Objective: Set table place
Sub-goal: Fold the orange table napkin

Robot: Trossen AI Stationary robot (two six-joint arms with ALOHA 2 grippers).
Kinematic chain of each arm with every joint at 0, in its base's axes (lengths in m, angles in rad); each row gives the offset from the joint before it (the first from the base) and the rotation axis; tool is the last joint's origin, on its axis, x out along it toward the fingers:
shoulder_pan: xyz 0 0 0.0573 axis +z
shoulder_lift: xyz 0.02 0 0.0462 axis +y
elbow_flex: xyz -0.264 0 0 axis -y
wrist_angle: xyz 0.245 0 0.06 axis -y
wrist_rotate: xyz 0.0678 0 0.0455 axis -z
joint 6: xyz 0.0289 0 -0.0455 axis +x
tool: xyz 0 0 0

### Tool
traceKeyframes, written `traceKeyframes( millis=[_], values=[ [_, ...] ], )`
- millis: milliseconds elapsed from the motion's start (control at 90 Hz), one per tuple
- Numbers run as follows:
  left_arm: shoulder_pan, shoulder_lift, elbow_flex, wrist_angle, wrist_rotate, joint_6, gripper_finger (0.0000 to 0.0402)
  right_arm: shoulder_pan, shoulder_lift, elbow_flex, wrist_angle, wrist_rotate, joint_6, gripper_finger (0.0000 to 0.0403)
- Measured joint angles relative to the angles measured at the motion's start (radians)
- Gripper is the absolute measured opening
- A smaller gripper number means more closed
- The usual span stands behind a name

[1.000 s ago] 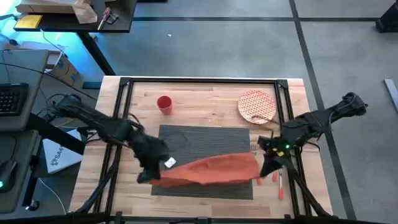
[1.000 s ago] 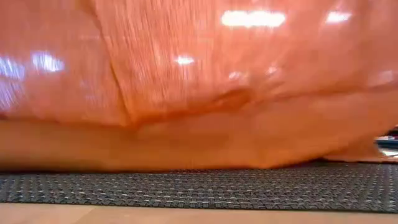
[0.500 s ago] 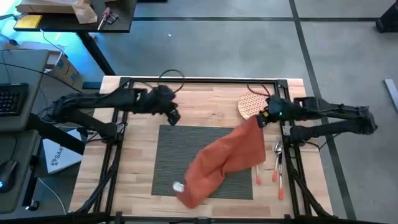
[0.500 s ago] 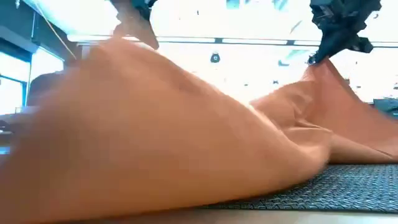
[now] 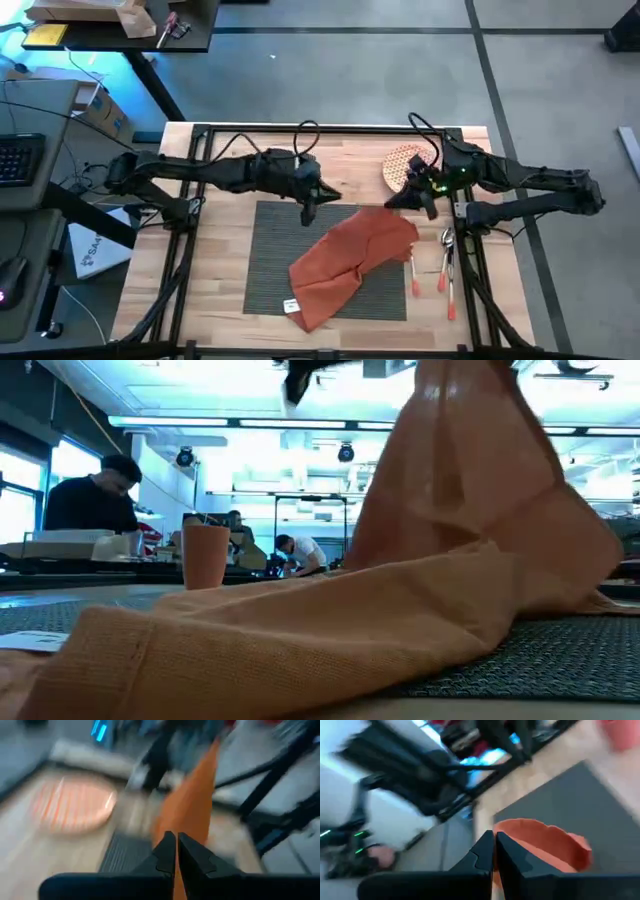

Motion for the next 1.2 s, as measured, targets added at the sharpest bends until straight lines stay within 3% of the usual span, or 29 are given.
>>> traceKeyframes(
  millis=[333,478,611,811,1200],
  values=[
    [0.01,0.164,0.0,0.245,0.141,-0.022,0.018,0.067,0.043,0.0,0.001,0.003,0.067,0.0],
    [0.005,0.234,0.041,0.284,0.191,-0.003,0.0209,0.068,0.043,0.0,0.001,0.003,0.091,0.0],
    [-0.003,0.307,0.145,0.21,0.26,0.061,0.0209,0.068,0.043,0.0,0.001,0.003,0.094,0.0],
    [0.003,0.379,0.291,-0.097,0.354,0.174,0.0185,0.068,0.043,0.001,0.001,0.004,0.113,0.0],
    [-0.019,0.373,0.301,-0.655,0.44,0.467,0.0093,0.068,0.043,0.001,-0.006,0.022,0.103,0.0]
  ],
)
